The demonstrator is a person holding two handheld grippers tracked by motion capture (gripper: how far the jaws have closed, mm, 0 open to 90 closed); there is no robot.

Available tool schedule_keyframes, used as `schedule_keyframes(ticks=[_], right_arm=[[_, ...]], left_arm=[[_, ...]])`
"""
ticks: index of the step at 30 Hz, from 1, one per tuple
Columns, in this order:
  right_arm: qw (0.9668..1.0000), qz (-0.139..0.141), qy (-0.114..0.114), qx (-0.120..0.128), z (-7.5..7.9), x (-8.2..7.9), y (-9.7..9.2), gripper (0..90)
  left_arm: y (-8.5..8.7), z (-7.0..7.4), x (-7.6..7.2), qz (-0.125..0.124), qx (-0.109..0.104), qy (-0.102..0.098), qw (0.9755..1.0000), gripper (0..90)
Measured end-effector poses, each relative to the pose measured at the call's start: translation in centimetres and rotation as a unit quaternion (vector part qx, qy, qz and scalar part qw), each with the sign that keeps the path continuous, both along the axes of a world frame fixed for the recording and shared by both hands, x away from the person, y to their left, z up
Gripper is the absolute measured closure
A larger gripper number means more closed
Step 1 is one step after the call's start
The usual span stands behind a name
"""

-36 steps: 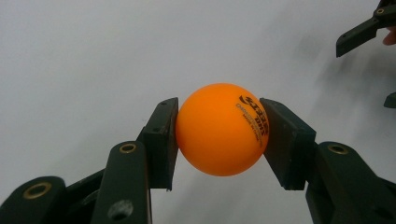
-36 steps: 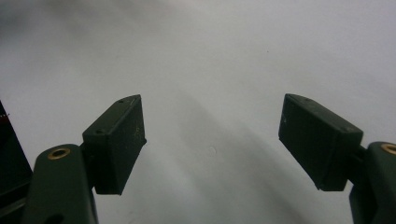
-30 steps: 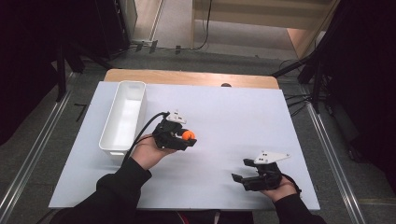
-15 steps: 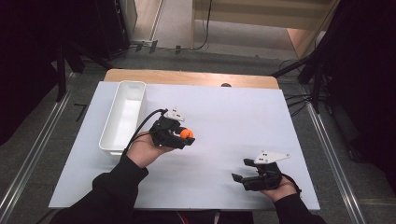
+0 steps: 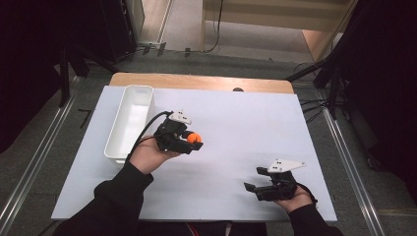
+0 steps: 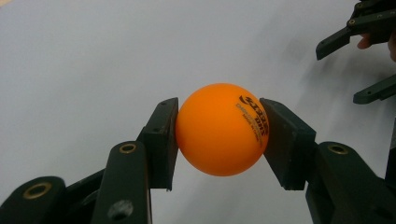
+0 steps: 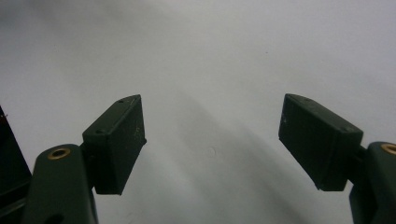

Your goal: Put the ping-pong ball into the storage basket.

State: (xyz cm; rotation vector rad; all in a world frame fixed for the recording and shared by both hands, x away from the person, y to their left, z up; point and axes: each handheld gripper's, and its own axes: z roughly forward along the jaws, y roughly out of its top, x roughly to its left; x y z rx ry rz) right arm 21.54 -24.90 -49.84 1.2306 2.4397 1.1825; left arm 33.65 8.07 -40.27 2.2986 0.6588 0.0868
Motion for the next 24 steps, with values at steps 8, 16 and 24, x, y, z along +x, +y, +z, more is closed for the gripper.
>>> schedule_keyframes(ticks=[8,16,24], right_arm=[[1.0,0.0,0.0,0.0,0.0,0.0,0.0,21.5],[1.0,0.001,0.0,0.0,0.0,0.0,0.0,21.6],[1.0,-0.001,-0.002,0.001,0.0,0.0,0.0,21.6]], left_arm=[[0.3,0.0,0.3,0.002,0.003,0.001,1.0,50.2],[0.7,0.2,0.5,0.02,-0.005,0.016,0.9997,50.3],[1.2,0.6,0.8,0.031,-0.001,0.011,0.9995,50.3]])
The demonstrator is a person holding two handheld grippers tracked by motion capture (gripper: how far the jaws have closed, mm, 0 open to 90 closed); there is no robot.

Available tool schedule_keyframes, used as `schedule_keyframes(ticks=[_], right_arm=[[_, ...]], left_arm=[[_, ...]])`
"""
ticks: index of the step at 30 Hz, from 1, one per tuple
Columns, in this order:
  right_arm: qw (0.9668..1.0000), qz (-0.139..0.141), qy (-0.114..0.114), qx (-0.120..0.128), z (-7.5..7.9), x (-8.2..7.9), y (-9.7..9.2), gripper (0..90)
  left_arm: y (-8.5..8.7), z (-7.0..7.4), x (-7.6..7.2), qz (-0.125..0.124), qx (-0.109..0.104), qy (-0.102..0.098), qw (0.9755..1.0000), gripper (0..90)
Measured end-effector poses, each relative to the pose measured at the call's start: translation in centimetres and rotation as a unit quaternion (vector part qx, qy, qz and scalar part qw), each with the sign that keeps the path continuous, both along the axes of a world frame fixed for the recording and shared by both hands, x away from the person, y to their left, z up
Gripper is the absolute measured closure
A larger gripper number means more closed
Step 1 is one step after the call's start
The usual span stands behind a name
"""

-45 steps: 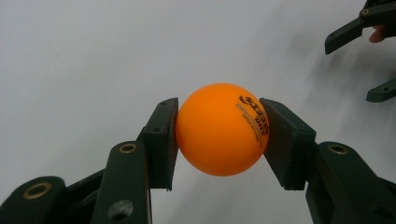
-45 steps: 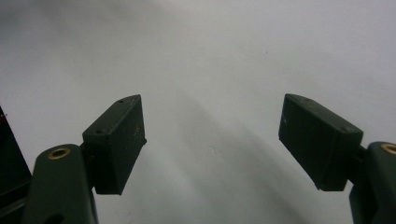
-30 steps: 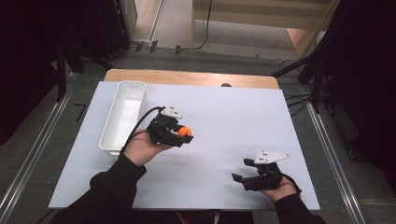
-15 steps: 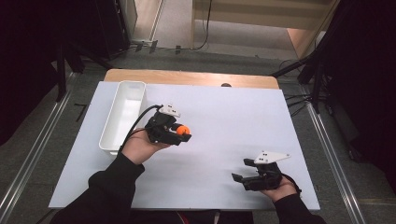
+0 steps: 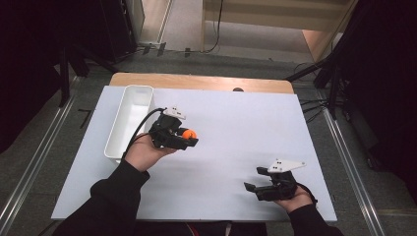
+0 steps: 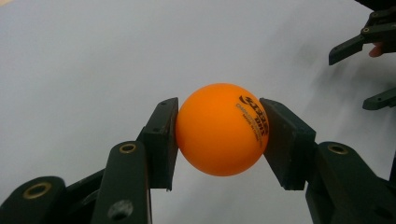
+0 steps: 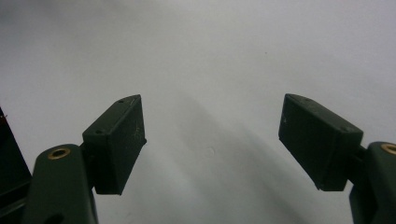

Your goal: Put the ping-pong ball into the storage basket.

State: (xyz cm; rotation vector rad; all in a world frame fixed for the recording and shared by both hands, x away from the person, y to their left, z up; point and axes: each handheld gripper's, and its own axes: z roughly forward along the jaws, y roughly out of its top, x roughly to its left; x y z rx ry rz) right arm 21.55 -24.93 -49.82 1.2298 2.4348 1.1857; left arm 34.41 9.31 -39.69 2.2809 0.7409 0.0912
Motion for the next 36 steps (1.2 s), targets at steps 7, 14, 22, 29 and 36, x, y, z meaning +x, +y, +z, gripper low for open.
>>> schedule_keyframes(ticks=[7,14,22,29,36], right_arm=[[1.0,0.001,-0.001,-0.001,0.0,0.0,0.0,21.5],[1.0,0.001,0.002,-0.001,0.0,0.0,0.0,21.5],[1.0,0.001,0.002,-0.001,0.0,0.0,0.0,21.5],[1.0,0.001,0.002,-0.001,0.0,0.0,0.0,21.5],[1.0,0.001,0.002,-0.001,0.0,0.0,0.0,21.5]], left_arm=[[0.6,0.3,0.3,0.004,0.009,-0.01,0.9999,50.2],[1.4,0.4,0.8,0.015,0.011,-0.01,0.9998,50.2],[2.3,0.4,1.3,0.03,0.011,-0.009,0.9995,50.2],[3.0,0.4,1.7,0.043,0.016,-0.011,0.9989,50.2],[3.8,0.5,2.1,0.053,0.016,-0.012,0.9984,50.2]])
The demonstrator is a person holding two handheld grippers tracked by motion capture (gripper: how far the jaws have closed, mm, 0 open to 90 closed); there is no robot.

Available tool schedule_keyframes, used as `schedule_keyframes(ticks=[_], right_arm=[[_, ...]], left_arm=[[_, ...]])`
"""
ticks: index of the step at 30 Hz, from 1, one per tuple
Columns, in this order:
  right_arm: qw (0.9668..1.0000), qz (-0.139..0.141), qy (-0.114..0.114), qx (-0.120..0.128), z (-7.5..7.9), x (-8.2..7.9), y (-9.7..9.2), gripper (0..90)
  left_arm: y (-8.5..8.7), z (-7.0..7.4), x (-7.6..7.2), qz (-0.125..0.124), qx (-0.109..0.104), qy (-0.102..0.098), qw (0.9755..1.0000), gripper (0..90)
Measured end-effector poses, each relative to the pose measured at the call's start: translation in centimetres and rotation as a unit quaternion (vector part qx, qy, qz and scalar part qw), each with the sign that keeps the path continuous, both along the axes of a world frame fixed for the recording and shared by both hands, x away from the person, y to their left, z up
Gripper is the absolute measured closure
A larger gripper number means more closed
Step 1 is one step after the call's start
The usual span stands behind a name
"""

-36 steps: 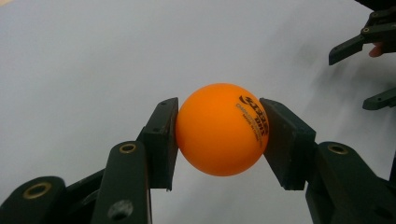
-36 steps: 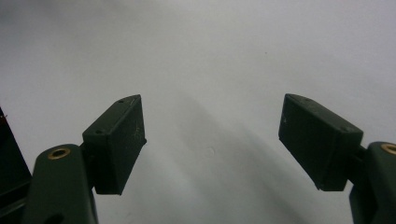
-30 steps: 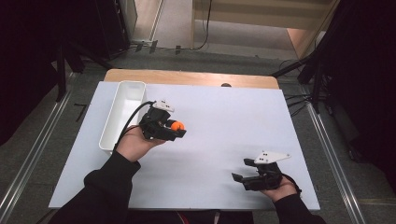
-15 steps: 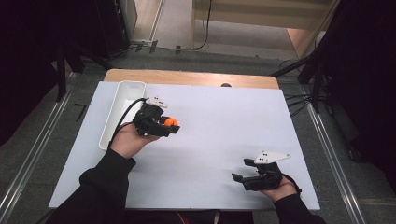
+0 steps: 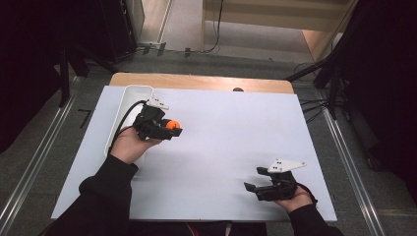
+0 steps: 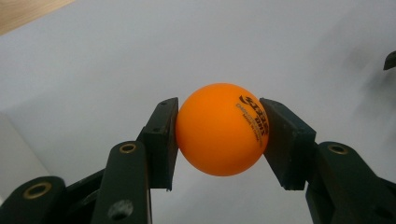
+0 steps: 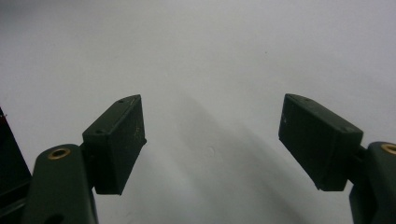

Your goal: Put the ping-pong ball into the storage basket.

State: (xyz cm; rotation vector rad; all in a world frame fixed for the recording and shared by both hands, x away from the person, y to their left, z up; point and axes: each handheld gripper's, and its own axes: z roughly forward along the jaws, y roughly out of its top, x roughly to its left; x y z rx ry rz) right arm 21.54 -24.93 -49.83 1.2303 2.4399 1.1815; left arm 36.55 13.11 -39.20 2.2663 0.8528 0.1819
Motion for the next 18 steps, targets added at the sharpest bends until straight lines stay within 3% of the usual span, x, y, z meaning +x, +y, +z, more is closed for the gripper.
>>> schedule_keyframes(ticks=[18], right_arm=[[1.0,0.0,0.0,0.0,0.0,0.0,0.0,21.5]], left_arm=[[1.3,0.1,0.6,0.019,-0.002,0.002,0.9998,50.2]])
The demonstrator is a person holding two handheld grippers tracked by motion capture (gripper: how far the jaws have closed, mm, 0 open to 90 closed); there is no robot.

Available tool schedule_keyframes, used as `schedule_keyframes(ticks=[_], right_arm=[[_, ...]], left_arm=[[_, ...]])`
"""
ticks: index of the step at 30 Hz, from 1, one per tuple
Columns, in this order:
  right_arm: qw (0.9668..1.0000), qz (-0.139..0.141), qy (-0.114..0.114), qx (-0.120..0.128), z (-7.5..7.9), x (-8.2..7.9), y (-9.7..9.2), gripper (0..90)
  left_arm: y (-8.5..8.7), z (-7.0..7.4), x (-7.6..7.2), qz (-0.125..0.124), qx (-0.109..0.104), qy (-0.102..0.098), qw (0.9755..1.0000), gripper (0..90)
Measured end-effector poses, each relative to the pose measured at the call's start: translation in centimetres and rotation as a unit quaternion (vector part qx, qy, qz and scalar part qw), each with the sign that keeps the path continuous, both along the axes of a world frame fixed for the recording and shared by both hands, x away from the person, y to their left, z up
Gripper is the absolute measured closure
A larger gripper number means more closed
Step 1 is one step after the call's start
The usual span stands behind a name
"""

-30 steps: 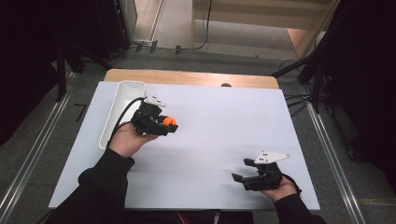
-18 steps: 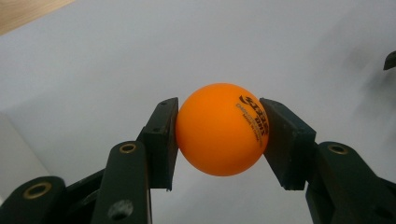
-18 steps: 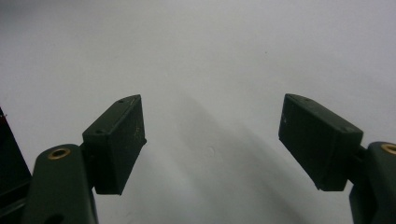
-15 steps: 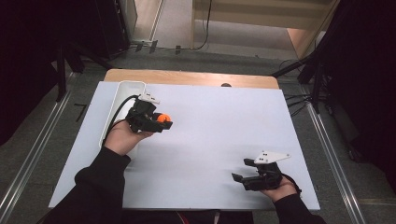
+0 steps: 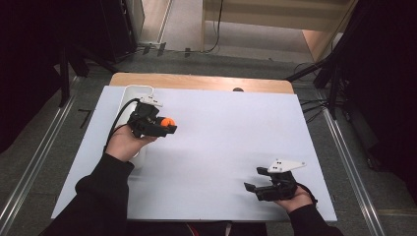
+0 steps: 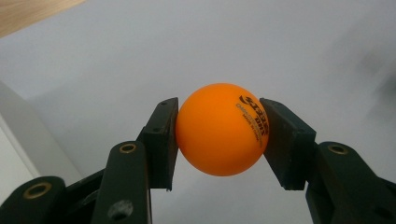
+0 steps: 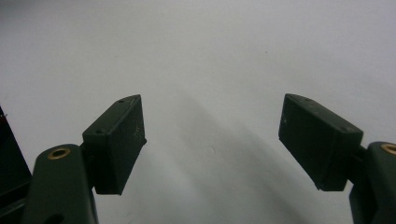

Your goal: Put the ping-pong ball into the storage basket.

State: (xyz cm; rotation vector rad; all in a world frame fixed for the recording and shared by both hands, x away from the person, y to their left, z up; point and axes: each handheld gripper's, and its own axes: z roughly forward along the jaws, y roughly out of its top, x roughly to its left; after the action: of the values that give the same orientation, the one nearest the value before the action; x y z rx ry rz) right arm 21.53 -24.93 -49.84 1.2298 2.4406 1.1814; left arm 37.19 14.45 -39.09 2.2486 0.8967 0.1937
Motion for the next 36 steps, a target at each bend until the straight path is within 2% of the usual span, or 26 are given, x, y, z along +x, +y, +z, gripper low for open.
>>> schedule_keyframes(ticks=[7,19,36], right_arm=[[1.0,0.0,0.0,0.0,0.0,0.0,0.0,21.5],[1.0,0.0,0.0,-0.001,0.0,0.0,0.0,21.5],[1.0,-0.001,0.0,0.0,0.0,0.0,0.0,21.5]], left_arm=[[1.0,0.4,0.3,0.013,-0.006,-0.002,0.9999,50.2],[2.1,0.3,0.8,0.032,-0.003,-0.004,0.9995,50.2],[3.8,0.2,1.6,0.081,0.004,-0.008,0.9967,50.2]])
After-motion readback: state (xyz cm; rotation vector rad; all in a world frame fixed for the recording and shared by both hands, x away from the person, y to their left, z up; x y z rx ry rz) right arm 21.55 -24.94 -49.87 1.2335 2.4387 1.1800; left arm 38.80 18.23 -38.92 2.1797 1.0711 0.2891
